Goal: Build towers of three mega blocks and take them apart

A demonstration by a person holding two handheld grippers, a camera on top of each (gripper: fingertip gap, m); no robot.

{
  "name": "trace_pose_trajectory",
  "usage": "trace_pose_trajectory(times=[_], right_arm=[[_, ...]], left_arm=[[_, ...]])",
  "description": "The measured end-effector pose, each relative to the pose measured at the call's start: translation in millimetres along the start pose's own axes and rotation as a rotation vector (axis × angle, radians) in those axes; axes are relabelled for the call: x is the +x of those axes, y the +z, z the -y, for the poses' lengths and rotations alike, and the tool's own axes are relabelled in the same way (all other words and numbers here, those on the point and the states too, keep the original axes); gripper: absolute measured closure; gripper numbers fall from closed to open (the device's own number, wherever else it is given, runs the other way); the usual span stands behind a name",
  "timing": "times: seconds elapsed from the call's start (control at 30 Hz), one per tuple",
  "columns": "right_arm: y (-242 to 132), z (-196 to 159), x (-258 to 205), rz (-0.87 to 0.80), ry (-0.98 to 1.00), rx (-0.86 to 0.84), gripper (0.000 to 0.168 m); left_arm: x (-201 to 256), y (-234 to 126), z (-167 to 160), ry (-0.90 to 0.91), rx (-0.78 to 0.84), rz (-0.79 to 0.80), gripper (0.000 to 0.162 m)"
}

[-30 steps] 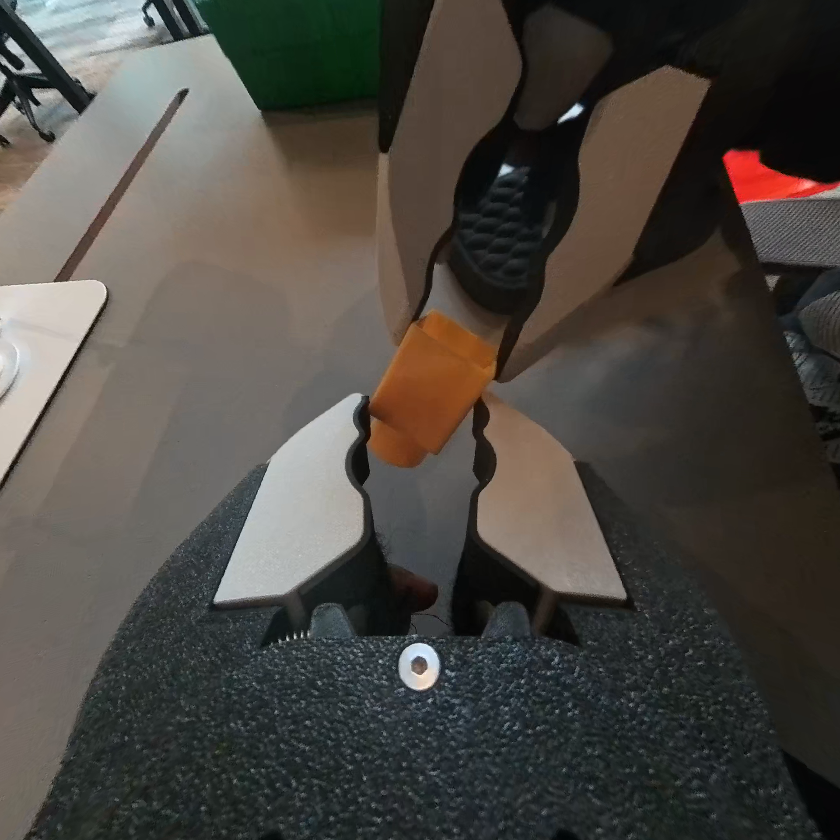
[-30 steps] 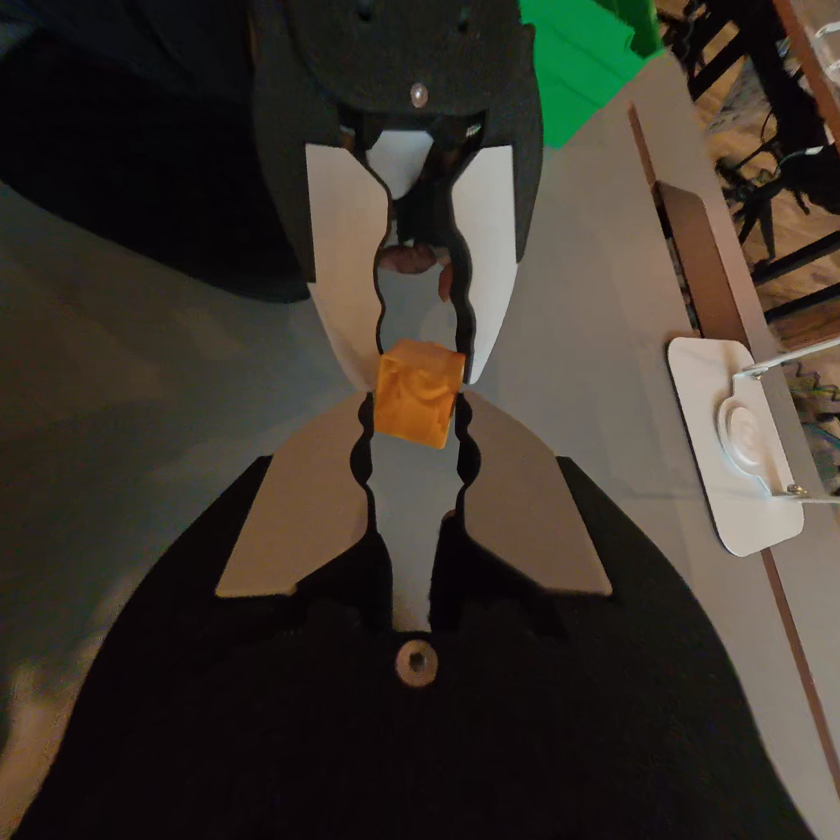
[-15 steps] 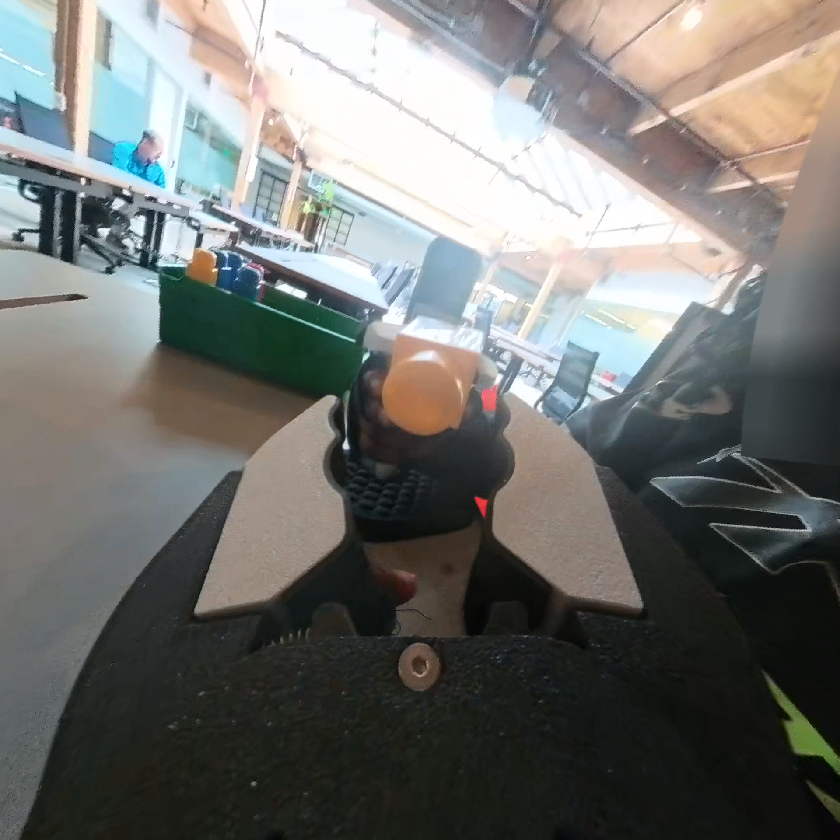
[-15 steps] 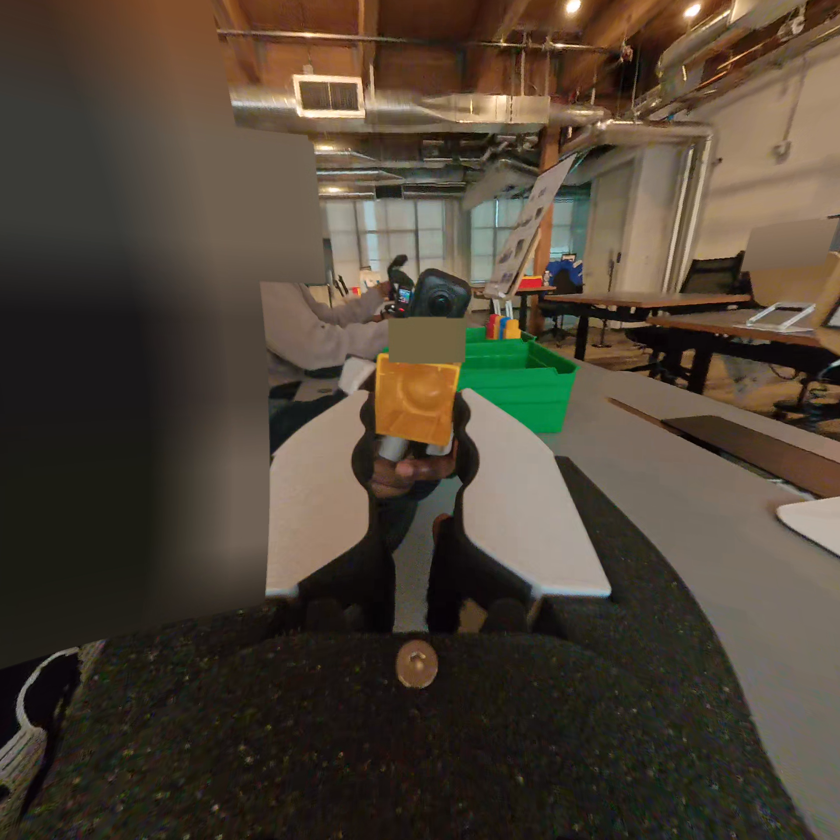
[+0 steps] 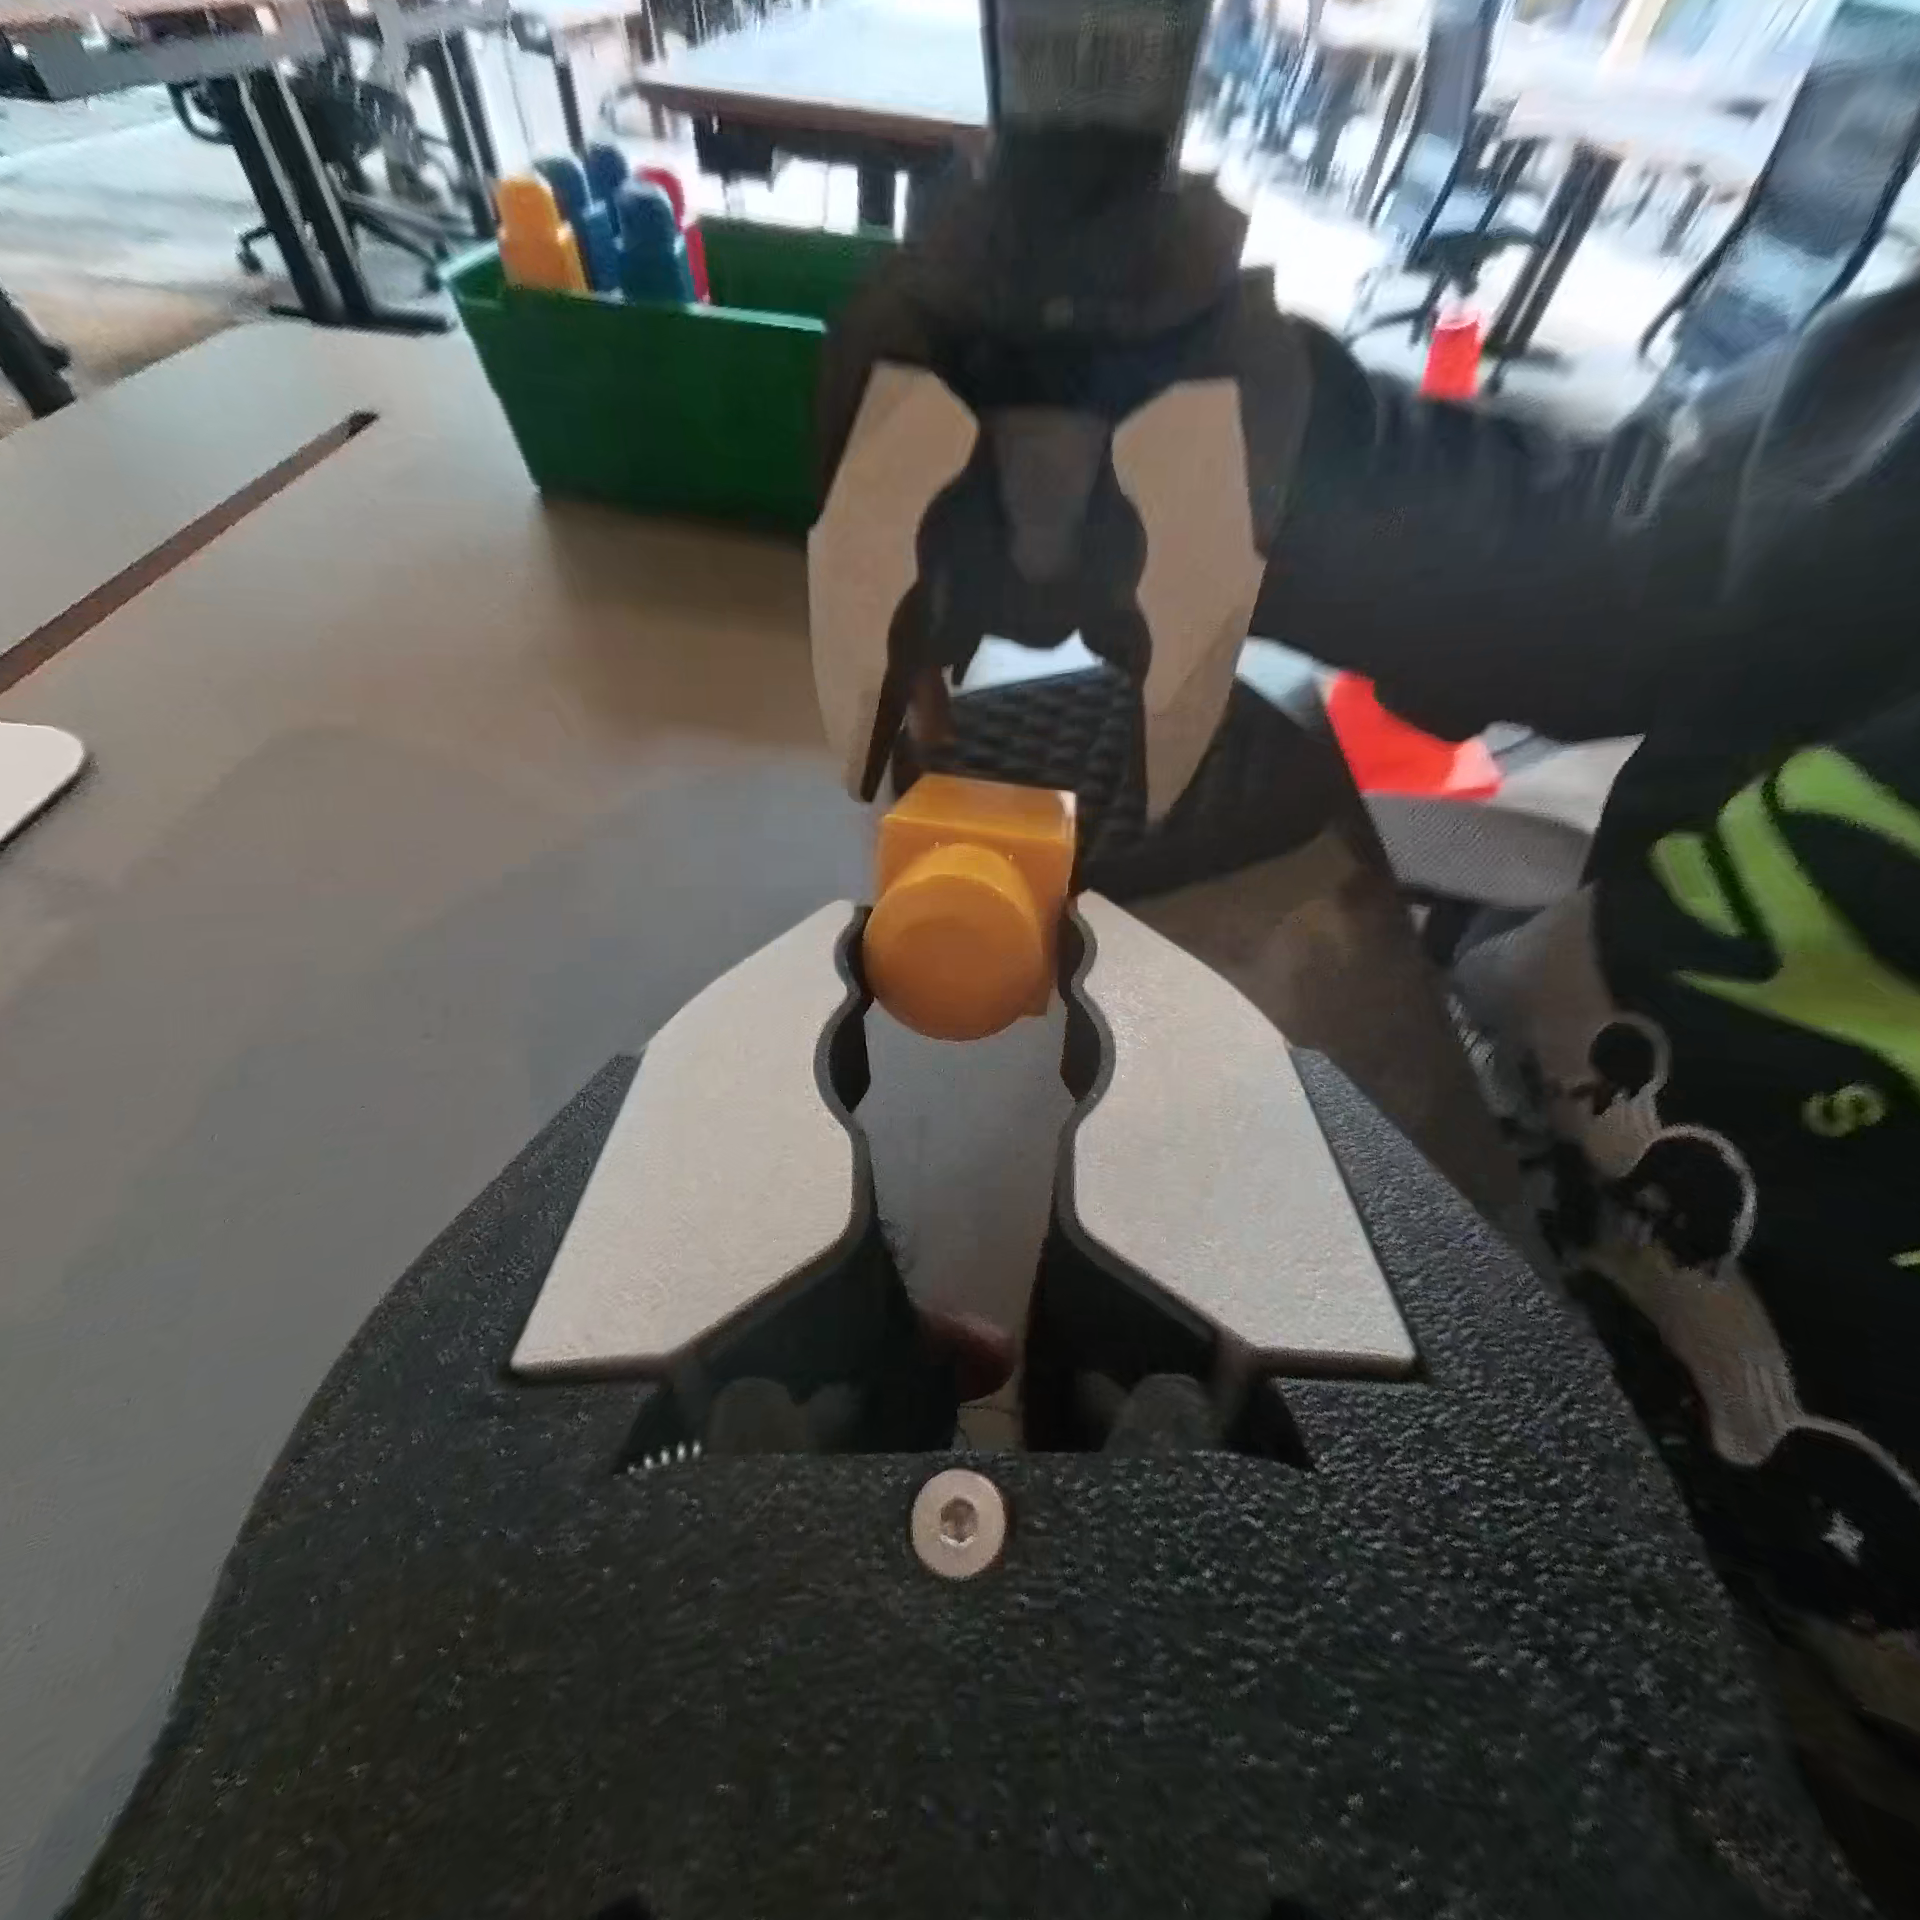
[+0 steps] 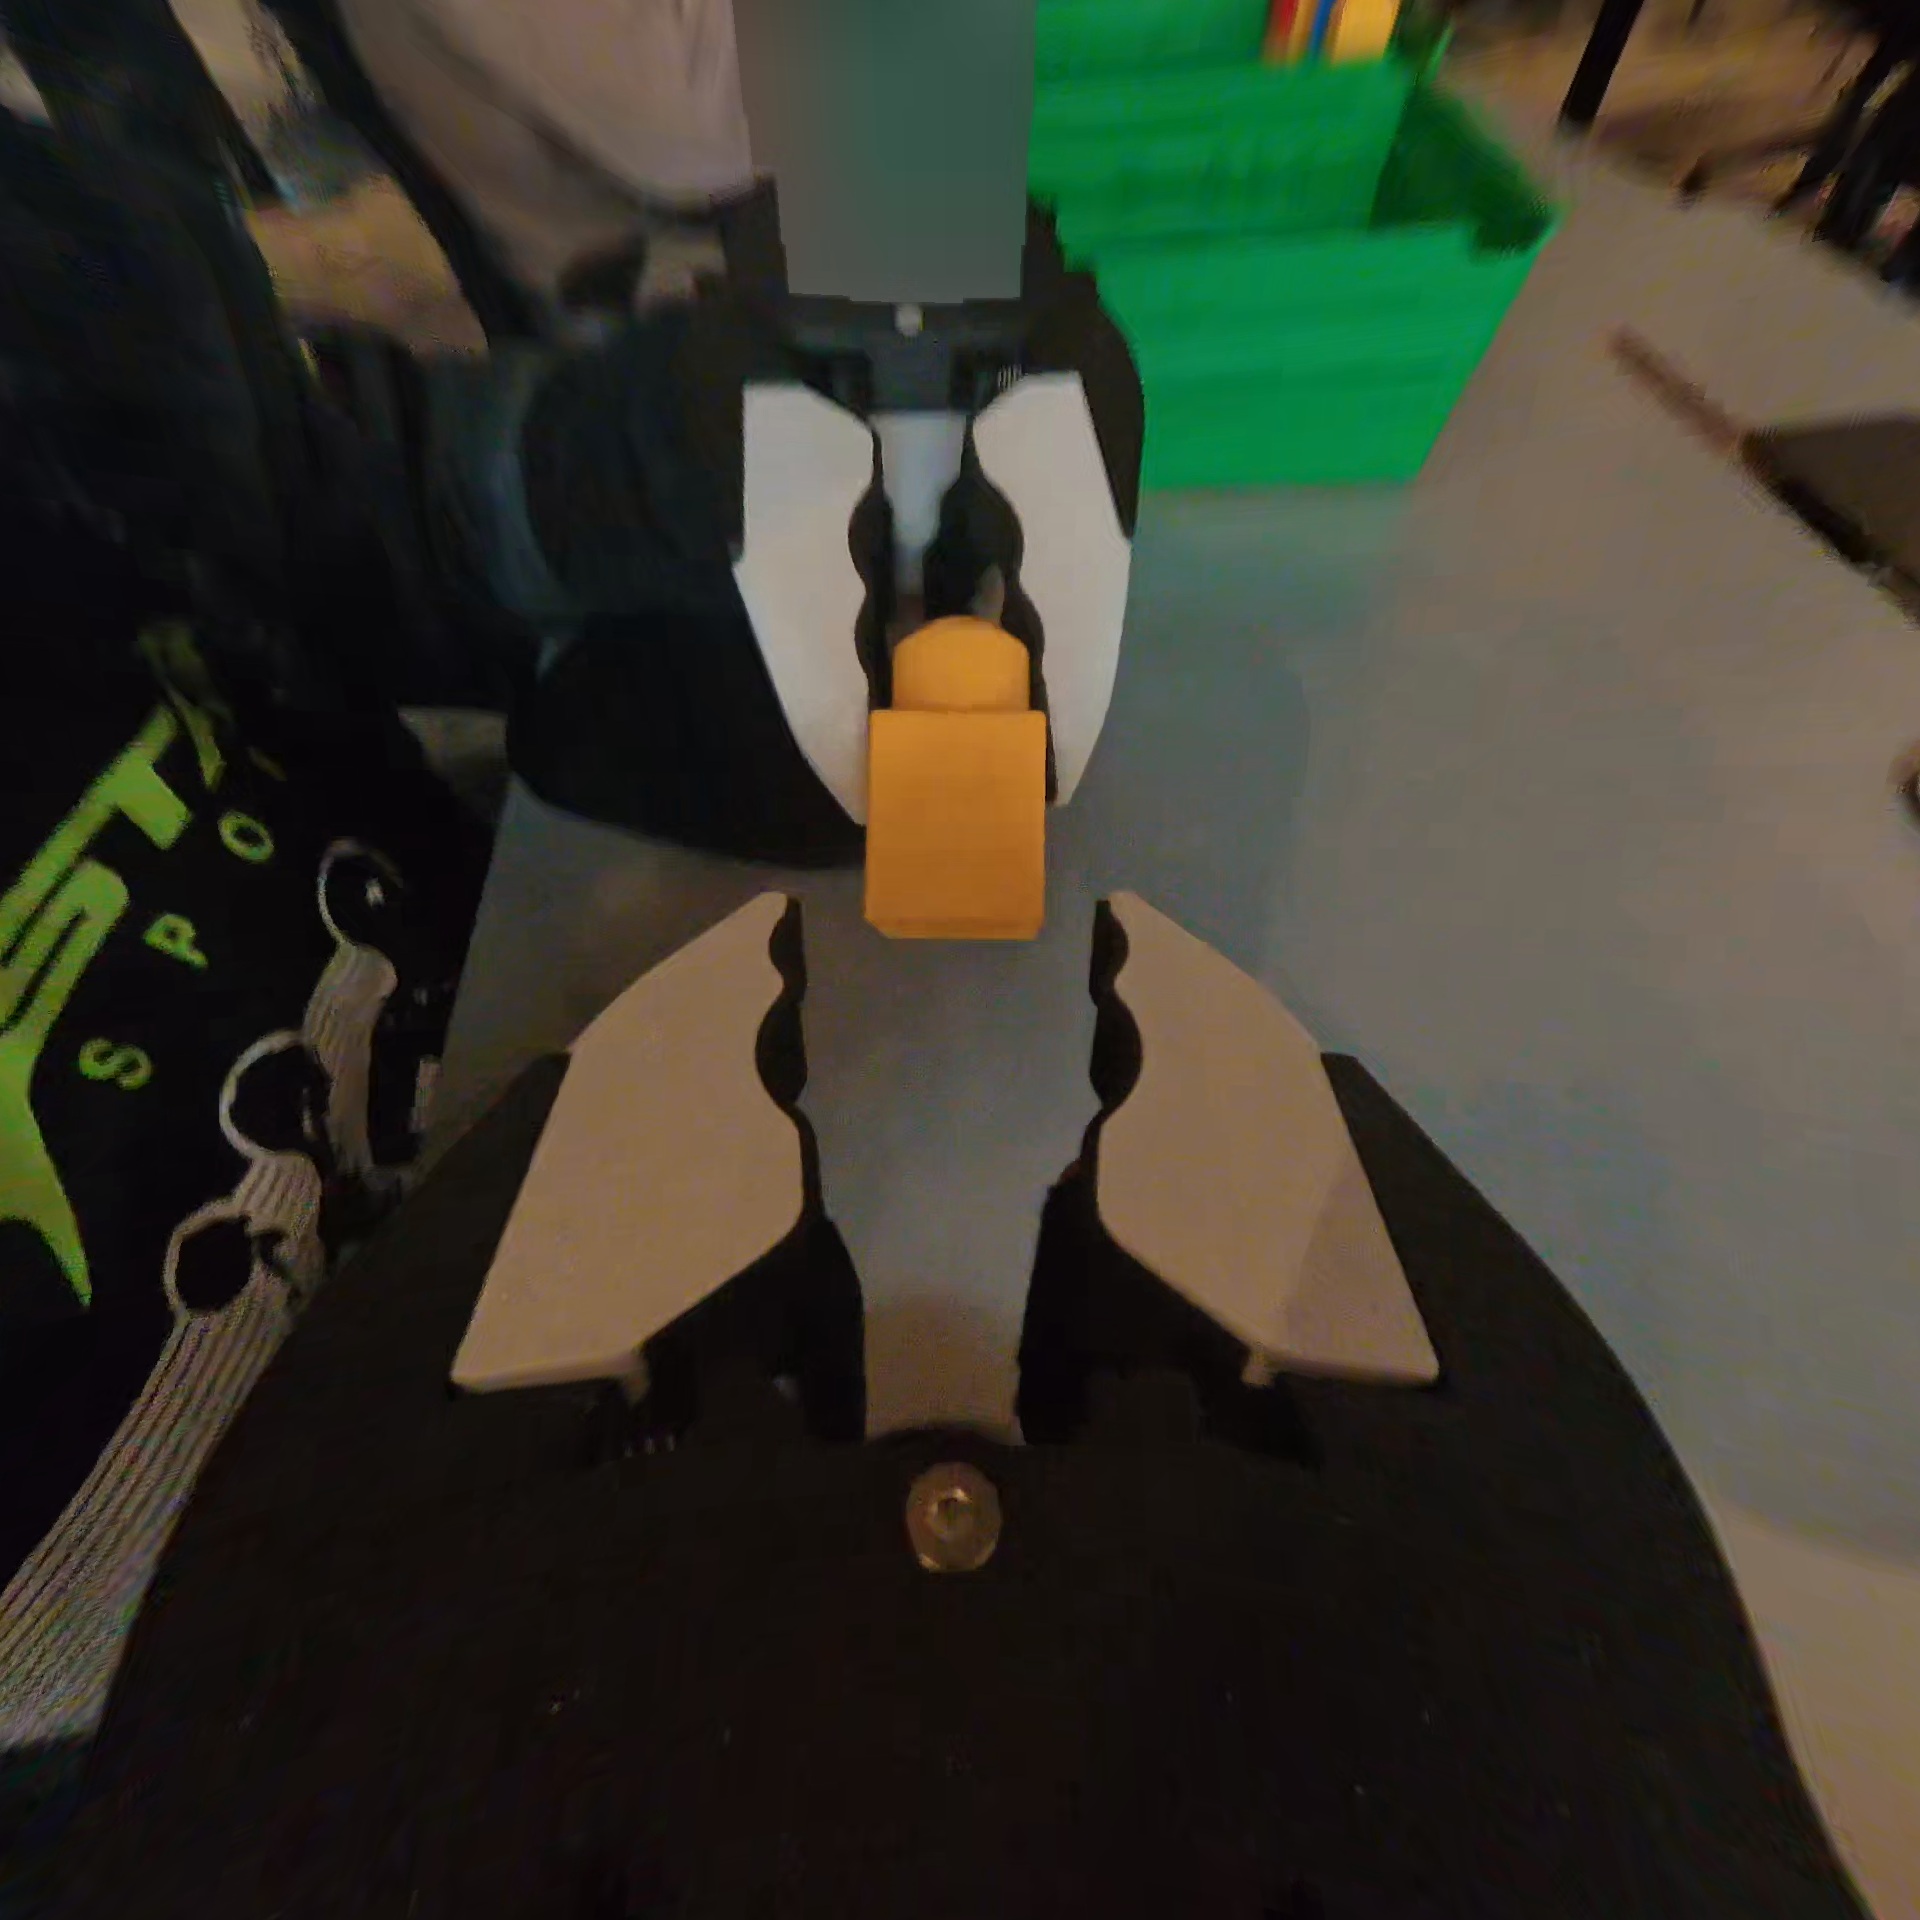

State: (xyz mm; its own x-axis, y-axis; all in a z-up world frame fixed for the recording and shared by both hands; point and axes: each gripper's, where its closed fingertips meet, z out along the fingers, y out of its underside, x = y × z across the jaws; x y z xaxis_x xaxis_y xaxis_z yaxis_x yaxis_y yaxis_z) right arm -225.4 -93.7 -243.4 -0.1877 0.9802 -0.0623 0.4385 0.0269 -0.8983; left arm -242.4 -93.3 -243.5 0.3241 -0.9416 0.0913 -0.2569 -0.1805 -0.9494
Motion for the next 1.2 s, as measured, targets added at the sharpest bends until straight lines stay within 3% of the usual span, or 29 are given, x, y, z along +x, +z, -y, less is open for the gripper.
trace_pose_trajectory(times=[0.03,0.2,0.3,0.4,0.57,0.77,0.87,1.1,1.2], right_arm=[[1.5,-3.4,-0.7,-0.005,-0.023,-0.073,0.116],[17.5,-8.9,-3.7,-0.044,-0.162,-0.278,0.129],[21.3,-11.8,1.3,-0.087,-0.217,-0.296,0.134],[18.0,-1.8,2.0,-0.084,-0.195,-0.152,0.135],[-2.2,38.1,4.3,-0.083,-0.112,0.285,0.135],[-0.3,45.7,1.0,-0.052,-0.044,0.482,0.135],[4.3,43.6,-2.9,-0.034,-0.043,0.499,0.135],[11.8,22.7,0.6,-0.048,-0.043,0.332,0.134],[13.8,18.1,1.0,-0.057,-0.043,0.261,0.121]], left_arm=[[0.6,1.6,-3.2,0.022,-0.036,0.013,0.128],[2.4,7.7,-16.9,0.072,-0.140,0.035,0.128],[1.1,8.5,-21.1,0.091,-0.155,0.044,0.128],[0.5,6.1,-13.2,0.083,-0.088,0.038,0.127],[-2.1,3.1,-2.8,0.033,0.026,0.014,0.098],[8.4,7.7,13.0,0.035,0.154,-0.033,0.104],[9.0,5.1,15.6,0.031,0.175,-0.039,0.126],[3.2,8.8,-3.3,0.050,0.046,-0.001,0.126],[2.1,13.2,-12.1,0.097,-0.024,0.031,0.126]])
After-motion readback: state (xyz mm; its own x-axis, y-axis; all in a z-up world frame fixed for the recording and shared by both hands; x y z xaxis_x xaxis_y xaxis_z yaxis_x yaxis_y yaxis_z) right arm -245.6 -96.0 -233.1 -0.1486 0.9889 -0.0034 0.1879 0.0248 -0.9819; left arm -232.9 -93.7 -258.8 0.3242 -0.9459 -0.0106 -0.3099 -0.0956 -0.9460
